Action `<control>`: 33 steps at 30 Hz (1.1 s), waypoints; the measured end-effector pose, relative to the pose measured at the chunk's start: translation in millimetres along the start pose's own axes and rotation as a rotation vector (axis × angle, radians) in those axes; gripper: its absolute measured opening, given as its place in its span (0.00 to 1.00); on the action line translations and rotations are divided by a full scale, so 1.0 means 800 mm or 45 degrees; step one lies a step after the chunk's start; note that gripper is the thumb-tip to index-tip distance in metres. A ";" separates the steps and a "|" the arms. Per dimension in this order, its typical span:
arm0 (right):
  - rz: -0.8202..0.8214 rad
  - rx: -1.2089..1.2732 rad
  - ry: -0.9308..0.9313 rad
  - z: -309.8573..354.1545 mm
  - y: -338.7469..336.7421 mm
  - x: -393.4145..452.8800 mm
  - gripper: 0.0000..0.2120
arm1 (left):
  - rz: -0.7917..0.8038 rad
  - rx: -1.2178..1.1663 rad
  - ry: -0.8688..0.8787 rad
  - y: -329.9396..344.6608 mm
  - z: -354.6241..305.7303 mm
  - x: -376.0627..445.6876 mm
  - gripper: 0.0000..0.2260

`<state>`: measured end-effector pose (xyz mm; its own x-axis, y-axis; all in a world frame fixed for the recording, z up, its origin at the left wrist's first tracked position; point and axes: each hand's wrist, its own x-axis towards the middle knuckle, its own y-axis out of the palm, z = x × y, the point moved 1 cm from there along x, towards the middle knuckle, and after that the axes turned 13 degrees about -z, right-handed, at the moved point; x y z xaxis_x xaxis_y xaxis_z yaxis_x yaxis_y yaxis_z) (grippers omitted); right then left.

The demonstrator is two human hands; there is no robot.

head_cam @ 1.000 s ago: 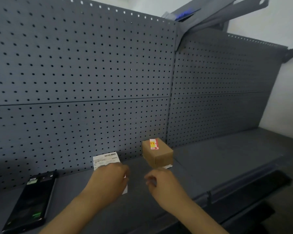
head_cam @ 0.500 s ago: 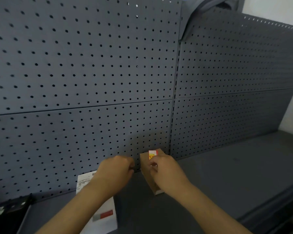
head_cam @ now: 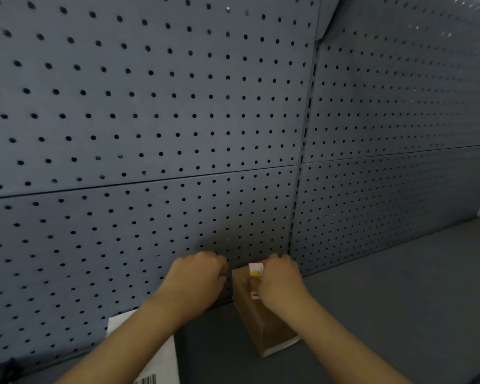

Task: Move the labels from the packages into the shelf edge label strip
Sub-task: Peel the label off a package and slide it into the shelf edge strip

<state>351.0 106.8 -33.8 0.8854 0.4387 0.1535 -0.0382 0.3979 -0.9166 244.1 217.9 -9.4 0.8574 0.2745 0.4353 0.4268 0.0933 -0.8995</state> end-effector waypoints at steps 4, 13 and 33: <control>0.057 0.008 0.052 0.002 0.004 0.017 0.08 | -0.003 0.021 -0.018 0.008 0.000 0.006 0.10; 0.400 0.072 0.034 0.001 -0.019 0.029 0.24 | 0.093 0.036 -0.123 0.006 -0.002 -0.003 0.12; 0.210 0.465 -0.434 0.007 -0.033 -0.107 0.06 | -0.066 0.065 -0.317 -0.064 -0.024 -0.125 0.10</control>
<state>273.7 63.5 -20.6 0.6556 0.7320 0.1853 -0.3772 0.5301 -0.7595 142.3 167.0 -5.8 0.7350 0.4945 0.4640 0.4478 0.1598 -0.8797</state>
